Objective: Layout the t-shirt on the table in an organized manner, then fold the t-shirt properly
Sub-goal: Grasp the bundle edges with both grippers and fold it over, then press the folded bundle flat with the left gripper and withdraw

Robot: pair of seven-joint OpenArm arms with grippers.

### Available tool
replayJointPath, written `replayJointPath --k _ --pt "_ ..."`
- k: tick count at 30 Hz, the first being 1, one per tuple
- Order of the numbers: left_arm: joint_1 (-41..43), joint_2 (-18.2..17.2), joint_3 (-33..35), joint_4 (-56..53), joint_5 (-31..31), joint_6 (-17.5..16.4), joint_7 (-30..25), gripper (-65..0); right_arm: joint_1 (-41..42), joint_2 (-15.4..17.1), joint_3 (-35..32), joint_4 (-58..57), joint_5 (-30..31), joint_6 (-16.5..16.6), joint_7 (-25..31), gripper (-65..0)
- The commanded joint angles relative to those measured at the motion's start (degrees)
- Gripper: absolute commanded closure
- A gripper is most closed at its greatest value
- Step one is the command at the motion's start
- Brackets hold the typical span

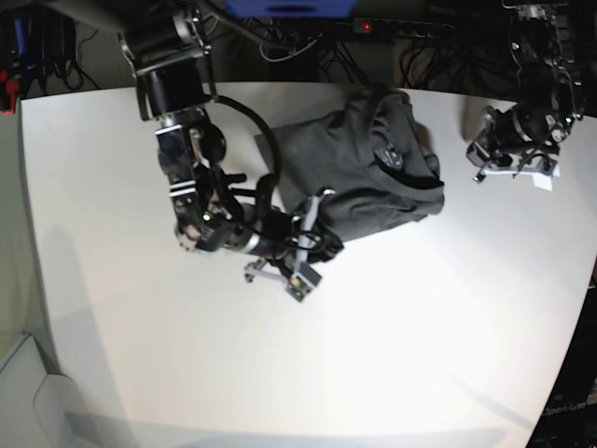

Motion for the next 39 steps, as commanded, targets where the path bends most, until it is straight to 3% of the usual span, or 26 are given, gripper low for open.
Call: replayJointPath --k 1,6,10,18,25,35,39 --pt "-0.08 0.0 1.19 2.58 -0.72 -0.16 0.09 -11.9 1.08 0.75 0.3 1.68 0.86 -0.03 1.12 -7.3" --pt "1.33 3.43 5.76 8.56 -0.72 -0.24 0.0 -39.0 -0.76 4.09 0.39 2.03 0.95 -0.03 1.12 -7.3" --pt "3.09 6.24 6.73 12.07 -0.72 -0.24 -0.09 -51.9 -1.82 5.05 0.39 2.03 0.95 -0.03 1.12 -7.3" --pt "3.88 8.35 6.2 11.9 -0.02 -0.16 -0.62 -53.0 -2.87 6.2 0.39 2.03 0.95 -0.03 1.12 -7.3" --pt "-0.78 6.16 6.9 4.07 -0.02 0.11 0.0 -53.0 -2.96 6.72 0.39 2.03 0.77 -0.03 1.03 -7.3" --pt "-6.49 4.4 12.97 -3.75 0.07 0.02 -0.35 -52.9 -3.4 8.22 0.57 2.03 0.77 -0.03 1.03 -7.3" --pt "-10.36 4.4 18.51 -8.14 4.37 -0.07 -0.35 -52.6 -3.75 8.22 4.61 2.03 0.77 -0.03 1.03 -7.3"
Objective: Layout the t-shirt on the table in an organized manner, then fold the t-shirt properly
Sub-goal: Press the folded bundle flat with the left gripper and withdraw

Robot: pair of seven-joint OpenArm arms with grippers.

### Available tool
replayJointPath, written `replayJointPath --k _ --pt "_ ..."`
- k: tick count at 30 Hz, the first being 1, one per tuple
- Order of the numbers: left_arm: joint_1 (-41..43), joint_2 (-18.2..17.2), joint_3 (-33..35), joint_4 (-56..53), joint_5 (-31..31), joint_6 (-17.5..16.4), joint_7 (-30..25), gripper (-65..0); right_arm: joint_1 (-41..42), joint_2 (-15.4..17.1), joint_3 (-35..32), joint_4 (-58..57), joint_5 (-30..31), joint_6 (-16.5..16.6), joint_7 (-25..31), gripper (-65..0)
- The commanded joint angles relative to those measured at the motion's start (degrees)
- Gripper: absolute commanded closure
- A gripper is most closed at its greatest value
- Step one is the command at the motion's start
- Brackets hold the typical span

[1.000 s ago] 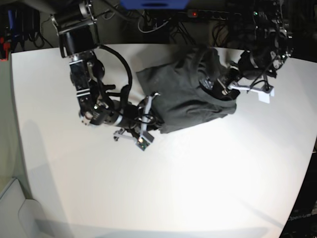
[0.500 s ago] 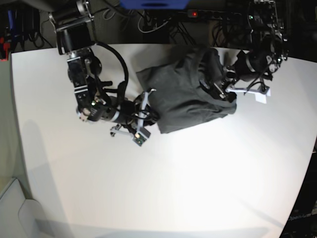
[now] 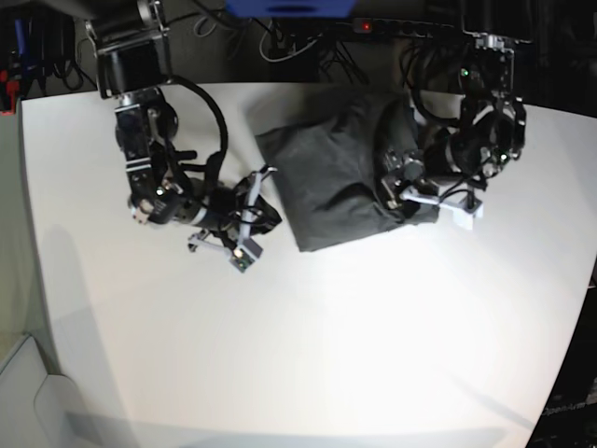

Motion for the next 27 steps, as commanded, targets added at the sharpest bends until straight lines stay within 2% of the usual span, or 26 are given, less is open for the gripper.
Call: replayJointPath --k 1,3,5,8,11,13,14,20,25,27 --pt "-0.4 -0.17 1.95 -1.57 2.15 0.98 1.09 -52.5 1.38 0.26 1.51 1.05 0.69 0.25 1.16 -7.3" --pt "-2.16 -0.17 5.73 -3.59 5.23 0.89 1.0 -51.5 1.12 0.26 4.68 1.05 0.69 0.25 -0.34 -7.3" --pt "-3.92 -0.17 8.63 -5.18 7.51 0.89 1.0 -44.9 1.21 0.26 8.02 1.14 0.69 0.25 -1.04 -7.3" --pt "-6.38 -0.17 11.27 -7.37 10.42 0.89 1.0 -25.0 1.12 0.44 13.12 1.49 0.69 0.25 -1.13 -7.3" --pt "-9.63 -0.17 14.61 -9.13 14.02 0.89 1.0 -1.2 -0.2 1.93 16.9 3.42 0.77 0.25 -1.13 -7.3" --pt "-12.09 -0.17 17.77 -10.27 16.66 0.89 1.0 0.0 -1.26 2.81 19.27 5.01 0.77 0.25 -1.13 -7.3" --pt "-13.76 -0.17 19.71 -10.8 18.33 0.89 1.0 -1.5 -1.69 3.16 20.15 5.62 0.77 0.25 -1.13 -7.3" --pt "-24.84 0.27 35.97 -16.78 25.36 -0.07 0.56 -0.2 -4.16 5.63 27.8 6.76 0.77 0.25 -1.13 -7.3" --pt "-31.87 0.45 49.42 -19.68 29.23 -11.06 -5.59 -0.1 -6.35 6.24 34.48 6.85 0.69 0.25 -1.13 -7.3" --pt "-33.54 1.68 53.55 -19.77 32.31 -14.84 -7.7 -0.1 -7.41 7.12 36.06 7.55 0.69 0.25 -1.13 -7.3"
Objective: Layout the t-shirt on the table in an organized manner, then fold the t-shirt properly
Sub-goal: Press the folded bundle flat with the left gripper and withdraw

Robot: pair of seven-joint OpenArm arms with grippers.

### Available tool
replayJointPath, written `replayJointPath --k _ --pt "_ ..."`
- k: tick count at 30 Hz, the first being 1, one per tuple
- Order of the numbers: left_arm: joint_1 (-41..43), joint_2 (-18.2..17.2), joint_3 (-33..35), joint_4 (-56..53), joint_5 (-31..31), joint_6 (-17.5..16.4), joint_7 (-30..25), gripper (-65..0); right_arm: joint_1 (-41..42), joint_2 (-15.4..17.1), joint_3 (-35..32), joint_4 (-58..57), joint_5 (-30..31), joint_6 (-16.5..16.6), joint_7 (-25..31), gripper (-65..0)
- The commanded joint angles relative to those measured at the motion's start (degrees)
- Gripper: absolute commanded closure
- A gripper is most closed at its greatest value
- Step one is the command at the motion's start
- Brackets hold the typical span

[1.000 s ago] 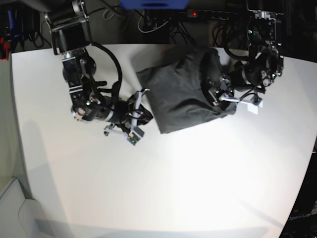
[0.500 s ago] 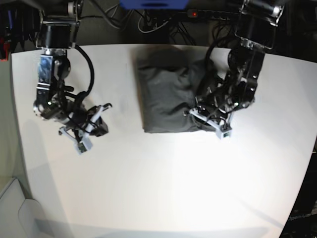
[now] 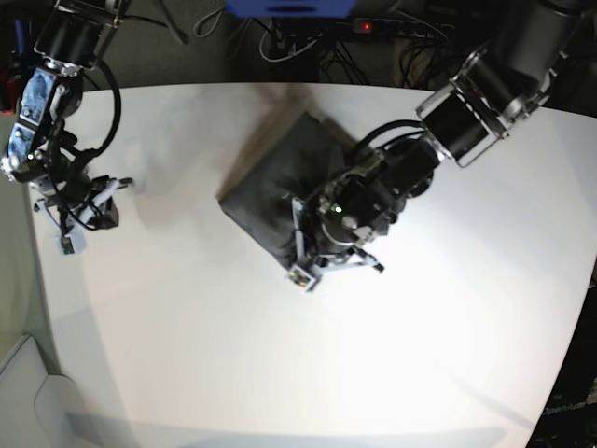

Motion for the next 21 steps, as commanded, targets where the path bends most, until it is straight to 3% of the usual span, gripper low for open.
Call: replayJointPath --k 1,8,12,21 --pt "-1.9 1.33 1.46 0.75 1.87 -1.21 -1.59 -0.1 0.37 1.26 0.59 1.46 0.91 0.17 1.39 -7.3" --pt "-2.51 6.34 7.0 0.58 22.44 -14.75 -9.85 -0.1 -1.56 1.44 3.84 1.37 0.82 0.17 1.39 -7.3" --pt "-2.42 10.12 6.91 -3.38 33.17 -20.38 -10.73 -0.4 -2.71 1.44 3.84 1.46 0.82 0.17 1.39 -7.3" --pt "-1.37 11.79 6.91 -5.22 40.46 -21.78 -10.64 -1.4 -3.76 1.26 3.84 2.25 0.91 0.17 1.39 -7.3"
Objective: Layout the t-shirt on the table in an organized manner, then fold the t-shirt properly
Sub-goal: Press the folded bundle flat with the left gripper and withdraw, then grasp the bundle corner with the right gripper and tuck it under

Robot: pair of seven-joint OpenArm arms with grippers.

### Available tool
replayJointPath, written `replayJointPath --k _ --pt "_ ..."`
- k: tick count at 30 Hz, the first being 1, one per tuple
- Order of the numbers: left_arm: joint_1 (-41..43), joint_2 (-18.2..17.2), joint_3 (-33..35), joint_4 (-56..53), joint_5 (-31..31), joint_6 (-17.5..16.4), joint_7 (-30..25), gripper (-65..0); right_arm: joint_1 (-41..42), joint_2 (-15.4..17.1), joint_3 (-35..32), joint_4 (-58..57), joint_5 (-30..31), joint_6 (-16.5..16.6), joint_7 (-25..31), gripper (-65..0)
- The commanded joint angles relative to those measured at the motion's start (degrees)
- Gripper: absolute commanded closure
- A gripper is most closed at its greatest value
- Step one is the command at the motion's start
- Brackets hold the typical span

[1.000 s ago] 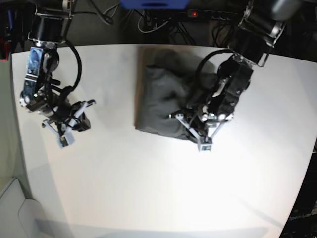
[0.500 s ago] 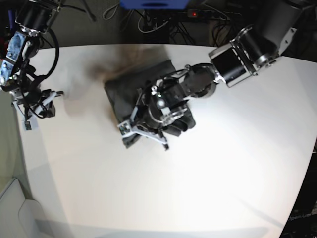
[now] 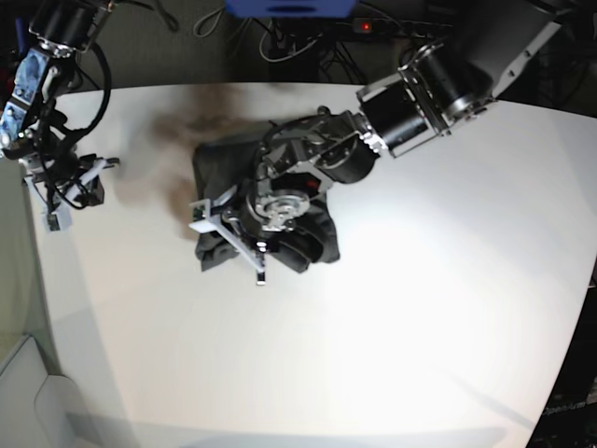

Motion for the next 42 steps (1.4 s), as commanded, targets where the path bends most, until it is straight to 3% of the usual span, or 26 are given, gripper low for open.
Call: replayJointPath --k 1,3,9,13,18,26,32,37,42 --pt "-1.41 0.58 -0.46 0.85 1.1 0.55 -0.15 -3.4 0.5 0.69 0.28 2.06 0.88 0.17 1.39 -7.3" --pt "-1.41 0.4 -0.46 0.94 1.19 0.55 -0.33 -10.7 0.41 0.61 -0.07 3.02 0.88 0.17 1.39 -7.3" --pt "-2.03 0.14 -0.46 1.56 1.63 1.17 0.11 -42.2 0.41 0.52 -0.07 3.81 0.88 0.17 1.39 -7.3" --pt "-1.5 0.49 -2.39 1.56 7.78 1.17 -0.33 -52.7 0.32 0.52 -0.07 3.81 0.88 0.17 1.39 -7.3" --pt "-0.45 0.75 -8.19 5.16 14.2 0.82 -0.41 -53.2 -0.38 0.52 -0.07 3.99 0.97 0.17 1.39 -7.3" --pt "1.31 0.05 -21.64 18.96 14.9 0.64 -0.24 -53.2 0.23 -1.94 -0.86 8.3 0.97 0.17 1.39 -7.5" --pt "6.76 -4.61 -36.5 25.12 14.99 0.64 0.73 -53.2 3.31 -2.65 -8.86 12.25 0.8 0.17 0.68 -7.7" --pt "16.08 -8.3 -49.34 32.06 14.37 0.47 7.24 -53.2 12.81 -2.65 -15.28 9.79 0.71 0.17 -8.64 -7.7" --pt "29.27 -9.62 -61.82 38.92 14.37 0.47 8.2 -53.2 26.96 -3.79 -18.71 -1.55 0.62 0.17 -20.42 -7.9"
